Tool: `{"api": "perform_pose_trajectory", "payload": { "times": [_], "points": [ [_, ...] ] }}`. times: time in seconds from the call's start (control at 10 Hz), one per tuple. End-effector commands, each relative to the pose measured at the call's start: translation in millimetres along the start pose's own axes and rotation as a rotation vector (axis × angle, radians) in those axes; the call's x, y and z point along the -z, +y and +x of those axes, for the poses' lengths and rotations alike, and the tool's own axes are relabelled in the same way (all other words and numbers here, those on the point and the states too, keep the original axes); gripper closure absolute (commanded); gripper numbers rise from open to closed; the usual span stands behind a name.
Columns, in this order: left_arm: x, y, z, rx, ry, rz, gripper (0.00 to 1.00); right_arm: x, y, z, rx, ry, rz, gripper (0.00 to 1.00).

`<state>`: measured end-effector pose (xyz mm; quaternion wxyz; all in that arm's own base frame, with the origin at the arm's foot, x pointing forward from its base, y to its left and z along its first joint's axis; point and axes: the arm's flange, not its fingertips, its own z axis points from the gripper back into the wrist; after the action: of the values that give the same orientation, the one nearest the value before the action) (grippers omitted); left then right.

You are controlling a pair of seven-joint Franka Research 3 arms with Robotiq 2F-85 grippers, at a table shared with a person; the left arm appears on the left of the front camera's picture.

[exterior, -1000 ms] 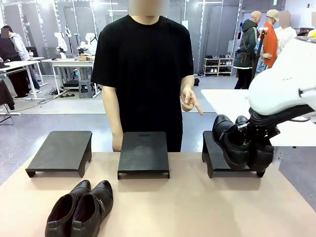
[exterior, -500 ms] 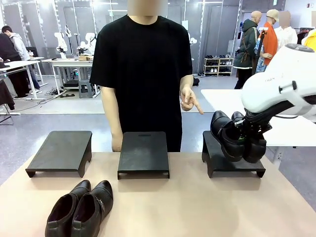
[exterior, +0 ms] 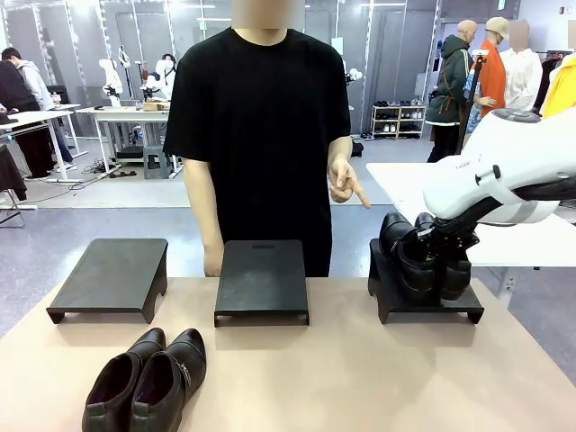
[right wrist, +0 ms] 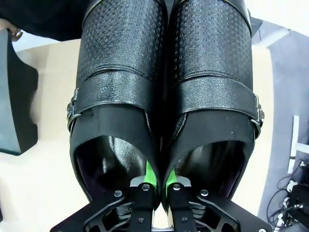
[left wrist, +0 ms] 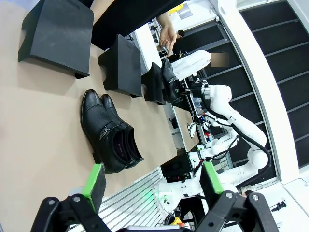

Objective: Place the shoes on the stand as instructed by the person.
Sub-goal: Pick up one pair of Shoes and place it on the Shoes Stand indicated by the person.

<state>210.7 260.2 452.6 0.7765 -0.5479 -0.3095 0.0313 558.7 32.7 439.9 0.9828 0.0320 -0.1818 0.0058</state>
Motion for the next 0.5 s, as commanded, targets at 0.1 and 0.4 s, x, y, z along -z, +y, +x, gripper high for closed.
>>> {"api": "perform_pose_trajectory", "payload": {
  "times": [0.1,0.4],
  "points": [
    [-2.9,1.0,-1.9,0.022,0.015,-0.008,0.0,2.7,-0.8,15.2,-0.018,-0.031,-0.005,0.93],
    [-2.9,1.0,-1.9,0.022,0.015,-0.008,0.0,13.3,-2.0,18.5,-0.005,-0.053,0.001,0.93]
  ]
}}
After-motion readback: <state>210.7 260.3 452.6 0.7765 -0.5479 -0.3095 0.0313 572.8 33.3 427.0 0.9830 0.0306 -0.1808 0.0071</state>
